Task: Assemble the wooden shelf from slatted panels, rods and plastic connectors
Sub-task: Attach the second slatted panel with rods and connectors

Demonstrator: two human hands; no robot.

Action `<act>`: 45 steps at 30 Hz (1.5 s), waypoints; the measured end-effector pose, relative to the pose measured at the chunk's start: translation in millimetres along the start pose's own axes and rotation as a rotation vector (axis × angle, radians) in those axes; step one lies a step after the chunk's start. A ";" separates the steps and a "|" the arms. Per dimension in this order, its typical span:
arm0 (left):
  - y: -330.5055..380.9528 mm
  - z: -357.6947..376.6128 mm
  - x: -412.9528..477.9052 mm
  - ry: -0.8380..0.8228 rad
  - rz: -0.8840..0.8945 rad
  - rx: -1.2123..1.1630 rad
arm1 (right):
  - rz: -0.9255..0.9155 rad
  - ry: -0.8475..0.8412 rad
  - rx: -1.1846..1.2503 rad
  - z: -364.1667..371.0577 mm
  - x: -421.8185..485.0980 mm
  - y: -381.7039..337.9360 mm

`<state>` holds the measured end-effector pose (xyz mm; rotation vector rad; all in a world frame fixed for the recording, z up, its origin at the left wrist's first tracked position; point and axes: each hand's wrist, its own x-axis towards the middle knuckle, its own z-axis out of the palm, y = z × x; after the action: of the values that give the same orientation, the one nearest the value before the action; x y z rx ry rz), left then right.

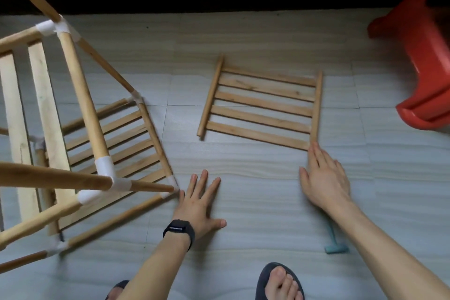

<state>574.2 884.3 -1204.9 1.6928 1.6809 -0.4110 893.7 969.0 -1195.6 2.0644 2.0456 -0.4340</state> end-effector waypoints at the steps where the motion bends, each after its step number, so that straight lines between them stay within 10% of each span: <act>1: 0.6 -1.3 -0.6 0.036 -0.004 -0.026 | 0.039 0.045 0.043 2.7 -8.8 8.1; 7: 36.4 -52.9 35.6 0.383 -0.158 -0.382 | 0.349 0.015 0.335 -11.5 6.0 29.5; 14: 51.5 -106.4 99.5 0.236 -0.297 -0.670 | 0.462 -0.177 0.454 -22.2 23.1 29.3; 27: 123.0 -244.2 -19.0 0.539 -0.109 -0.498 | 0.597 0.102 0.843 -159.0 -78.7 31.9; 35: 172.3 -344.1 -205.8 0.965 0.198 -0.637 | 0.413 0.552 1.253 -271.6 -145.1 13.8; 45: 3.0 -399.7 -409.0 1.322 0.159 -0.642 | -0.222 0.523 1.356 -377.9 -182.7 -168.8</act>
<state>433.9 849.7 -651.6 1.5720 2.0783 1.4800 750.3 931.5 -768.2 2.7685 2.6256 -1.9310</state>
